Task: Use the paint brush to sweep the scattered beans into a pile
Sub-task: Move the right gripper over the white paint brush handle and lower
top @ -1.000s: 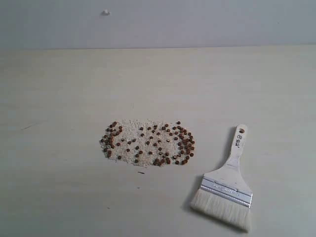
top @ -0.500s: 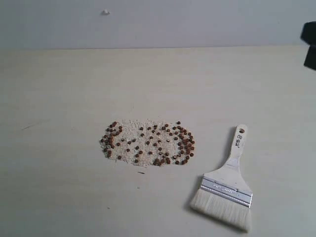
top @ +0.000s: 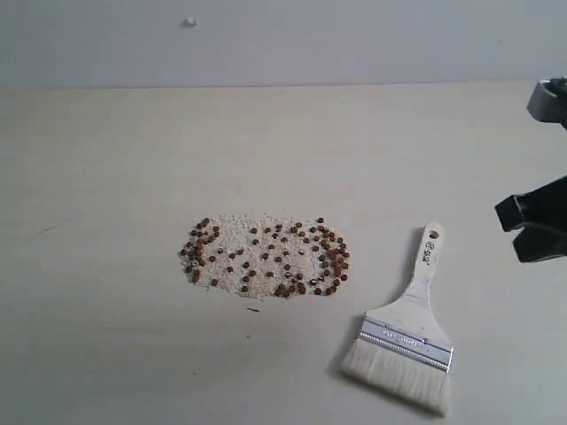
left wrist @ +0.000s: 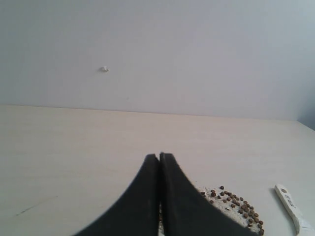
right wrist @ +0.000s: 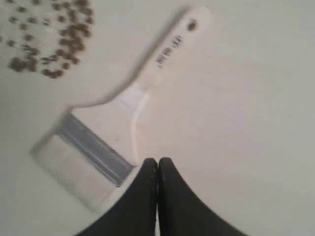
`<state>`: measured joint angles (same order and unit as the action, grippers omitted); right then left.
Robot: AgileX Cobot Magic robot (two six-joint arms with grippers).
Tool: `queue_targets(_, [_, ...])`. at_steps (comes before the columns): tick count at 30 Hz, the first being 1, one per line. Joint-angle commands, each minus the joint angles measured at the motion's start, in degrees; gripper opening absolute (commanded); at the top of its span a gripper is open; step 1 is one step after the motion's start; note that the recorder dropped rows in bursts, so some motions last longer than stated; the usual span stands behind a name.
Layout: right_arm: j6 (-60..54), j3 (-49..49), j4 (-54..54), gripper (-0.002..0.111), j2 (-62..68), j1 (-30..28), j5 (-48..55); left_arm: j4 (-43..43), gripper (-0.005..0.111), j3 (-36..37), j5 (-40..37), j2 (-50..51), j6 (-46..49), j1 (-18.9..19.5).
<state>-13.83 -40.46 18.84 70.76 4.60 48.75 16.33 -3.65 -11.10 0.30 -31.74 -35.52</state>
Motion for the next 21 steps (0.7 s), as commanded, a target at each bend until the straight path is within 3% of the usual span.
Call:
queue_targets(1, [13.83,2.35,-8.94,0.000,-0.58,0.06,-5.60,-0.07,0.000,0.33,0.10,-0.30,0.01,0.21])
queue_targets(8, [44.09,4.62,-35.70,0.000,-0.56,10.21,-5.69,-0.07,0.000,0.33,0.10,-0.30,0.01,0.21])
queue_targets(13, [56.18,4.47,-36.79,0.000,-0.68,19.21,-10.17,-0.07,0.000,0.33,0.10,-0.30,0.01,0.21])
queue_targets(18, [60.59,-1.48,-37.18,0.000,1.51,26.75,-1.24,-0.07,0.000,0.33,0.10,-0.30,0.01,0.21])
queue_targets(21, [64.22,-2.33,-36.52,0.000,2.02,29.02,-5.02,-0.07,0.000,0.33,0.10,-0.30,0.01,0.21])
